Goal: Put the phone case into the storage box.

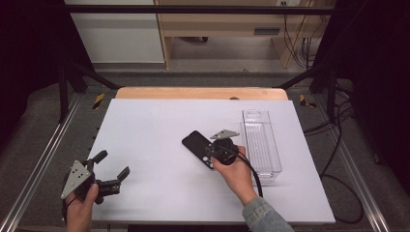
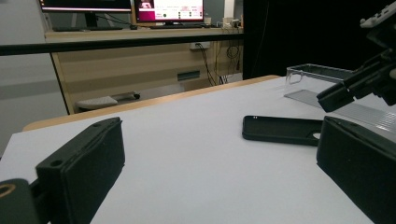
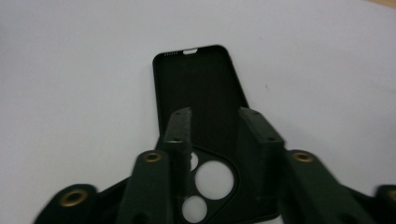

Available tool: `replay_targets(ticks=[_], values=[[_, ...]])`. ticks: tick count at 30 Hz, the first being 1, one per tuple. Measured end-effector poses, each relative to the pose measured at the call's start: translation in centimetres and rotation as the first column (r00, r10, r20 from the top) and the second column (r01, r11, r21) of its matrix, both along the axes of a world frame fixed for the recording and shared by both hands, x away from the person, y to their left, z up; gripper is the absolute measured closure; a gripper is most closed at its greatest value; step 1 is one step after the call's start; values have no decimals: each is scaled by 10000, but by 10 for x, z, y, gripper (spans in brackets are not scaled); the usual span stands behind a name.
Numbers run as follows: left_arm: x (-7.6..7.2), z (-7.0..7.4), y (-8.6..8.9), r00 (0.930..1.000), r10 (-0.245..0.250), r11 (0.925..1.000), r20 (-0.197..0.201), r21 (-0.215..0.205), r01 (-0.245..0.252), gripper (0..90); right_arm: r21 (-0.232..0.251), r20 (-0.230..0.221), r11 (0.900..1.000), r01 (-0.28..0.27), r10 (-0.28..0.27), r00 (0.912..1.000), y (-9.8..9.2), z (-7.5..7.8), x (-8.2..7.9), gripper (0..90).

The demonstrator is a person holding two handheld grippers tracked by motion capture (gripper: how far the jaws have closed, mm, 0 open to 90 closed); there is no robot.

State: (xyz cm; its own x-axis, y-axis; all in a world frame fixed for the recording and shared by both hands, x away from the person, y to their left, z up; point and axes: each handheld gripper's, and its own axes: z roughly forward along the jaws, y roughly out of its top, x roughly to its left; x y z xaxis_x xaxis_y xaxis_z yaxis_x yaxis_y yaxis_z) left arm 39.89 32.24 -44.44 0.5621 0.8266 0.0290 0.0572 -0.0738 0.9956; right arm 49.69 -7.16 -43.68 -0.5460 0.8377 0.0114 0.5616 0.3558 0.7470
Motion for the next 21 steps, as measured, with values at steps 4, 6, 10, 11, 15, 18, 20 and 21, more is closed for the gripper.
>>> replay_targets(ticks=[4, 6, 10, 11, 15, 18, 20, 21], values=[[0, 0, 0, 10000, -19, 10000, -10, 29, 19, 11, -293, -300, 9992, -286, 277, 9992, 3, -12, -4, 863], [0, 0, 0, 10000, -34, 10000, -14, 40, 34, 12, -283, -437, 9989, -382, 369, 9984, 4, -17, -6, 893], [1, 0, -1, 10000, -49, 10000, -20, 59, 49, 12, -468, -610, 9978, -474, 445, 9971, 5, -23, -9, 900], [0, 0, -1, 10000, -48, 10000, -24, 73, 48, 12, -630, -750, 9967, -520, 472, 9961, 6, -27, -11, 900], [0, 0, -1, 10000, -38, 10000, -24, 76, 38, 12, -797, -949, 9952, -570, 493, 9943, 6, -32, -15, 900], [0, -1, -1, 10000, -23, 9999, -69, 110, 24, 12, -847, -848, 9938, -714, 642, 9943, 4, -36, -23, 900], [0, -1, -1, 10000, -20, 9999, -75, 122, 21, 12, -761, -920, 9940, -791, 720, 9932, 2, -37, -28, 900], [0, -1, -2, 10000, -32, 9999, -78, 135, 33, 12, -747, -937, 9933, -884, 812, 9923, 1, -37, -31, 900]])
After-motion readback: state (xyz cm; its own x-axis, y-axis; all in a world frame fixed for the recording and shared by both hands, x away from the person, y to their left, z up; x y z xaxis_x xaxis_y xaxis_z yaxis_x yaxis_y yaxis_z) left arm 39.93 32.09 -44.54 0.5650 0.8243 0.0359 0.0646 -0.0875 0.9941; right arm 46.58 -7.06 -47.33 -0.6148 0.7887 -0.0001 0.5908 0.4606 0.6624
